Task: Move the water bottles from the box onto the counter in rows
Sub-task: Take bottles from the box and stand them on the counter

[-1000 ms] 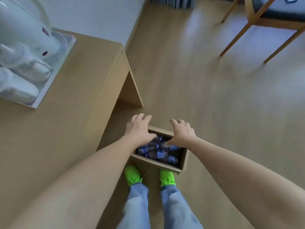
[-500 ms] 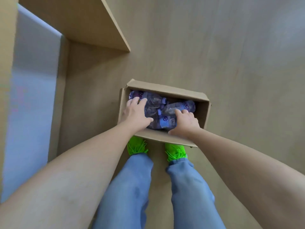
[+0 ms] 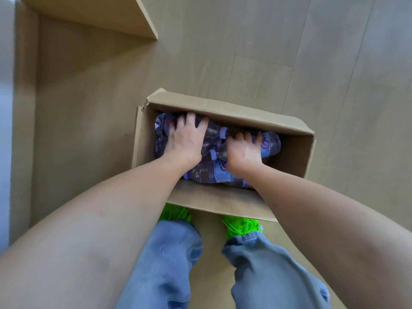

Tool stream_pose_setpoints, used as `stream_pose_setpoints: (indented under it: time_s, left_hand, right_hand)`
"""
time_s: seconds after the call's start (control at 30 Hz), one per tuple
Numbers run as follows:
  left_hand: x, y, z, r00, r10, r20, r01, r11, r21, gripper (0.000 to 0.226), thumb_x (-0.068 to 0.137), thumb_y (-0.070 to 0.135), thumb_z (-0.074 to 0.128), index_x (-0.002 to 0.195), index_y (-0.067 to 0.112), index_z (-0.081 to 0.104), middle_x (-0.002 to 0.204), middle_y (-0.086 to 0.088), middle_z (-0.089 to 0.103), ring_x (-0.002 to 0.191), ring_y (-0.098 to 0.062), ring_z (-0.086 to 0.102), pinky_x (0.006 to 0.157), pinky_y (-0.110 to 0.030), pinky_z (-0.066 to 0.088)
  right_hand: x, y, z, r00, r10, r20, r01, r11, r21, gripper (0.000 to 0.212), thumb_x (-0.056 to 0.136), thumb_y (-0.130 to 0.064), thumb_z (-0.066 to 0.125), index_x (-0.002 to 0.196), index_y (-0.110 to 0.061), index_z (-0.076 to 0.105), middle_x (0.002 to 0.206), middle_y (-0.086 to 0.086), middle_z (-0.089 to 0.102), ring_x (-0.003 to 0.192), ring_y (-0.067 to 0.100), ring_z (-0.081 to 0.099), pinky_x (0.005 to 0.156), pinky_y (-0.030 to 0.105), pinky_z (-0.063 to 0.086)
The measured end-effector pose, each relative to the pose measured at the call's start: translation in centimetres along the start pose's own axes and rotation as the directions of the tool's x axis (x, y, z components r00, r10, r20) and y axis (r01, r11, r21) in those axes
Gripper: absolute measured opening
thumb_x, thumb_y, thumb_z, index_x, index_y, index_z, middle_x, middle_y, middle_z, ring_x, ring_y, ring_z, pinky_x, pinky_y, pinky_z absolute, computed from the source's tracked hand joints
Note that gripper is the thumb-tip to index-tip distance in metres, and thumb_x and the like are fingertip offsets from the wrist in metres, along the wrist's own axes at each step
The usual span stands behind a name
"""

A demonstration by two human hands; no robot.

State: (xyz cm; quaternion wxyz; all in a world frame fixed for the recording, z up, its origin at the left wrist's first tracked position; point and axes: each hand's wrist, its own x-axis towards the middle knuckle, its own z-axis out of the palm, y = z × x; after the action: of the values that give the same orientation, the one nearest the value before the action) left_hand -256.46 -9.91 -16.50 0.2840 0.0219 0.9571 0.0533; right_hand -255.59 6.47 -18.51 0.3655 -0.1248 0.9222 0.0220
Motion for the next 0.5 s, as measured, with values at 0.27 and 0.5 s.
stream_pose_setpoints:
  time_s: [0.27,0.5]
  left_hand:
    - [-0.5,-0.2,0.5,0.989,0.027,-0.142,-0.023,0.999,0.029,0.075,0.072,-0.005,0.064,0.137,0.023,0.039,0.111,-0.012,0.035,0.099,-0.035,0.037,0.095,-0.053,0.042]
    - [-1.9,-1.2,-1.0,0.988,0.083,-0.131,-0.08,0.996,0.027,0.07,0.063,-0.006,0.071,0.122,0.016,0.042,0.118,-0.008,0.043,0.102,-0.032,0.042,0.08,-0.045,0.046]
  right_hand:
    - [-0.3,-0.4,-0.7,1.0,0.009,0.024,-0.008,0.999,-0.05,0.052,0.074,-0.021,0.068,0.124,-0.02,0.053,0.124,0.012,0.052,0.119,0.037,0.041,0.108,0.067,0.019]
    - [-2.1,-0.5,-1.4,0.999,0.035,-0.017,-0.036,0.999,-0.029,0.055,0.072,-0.014,0.065,0.122,-0.019,0.044,0.116,0.012,0.05,0.108,0.037,0.045,0.094,0.06,0.036]
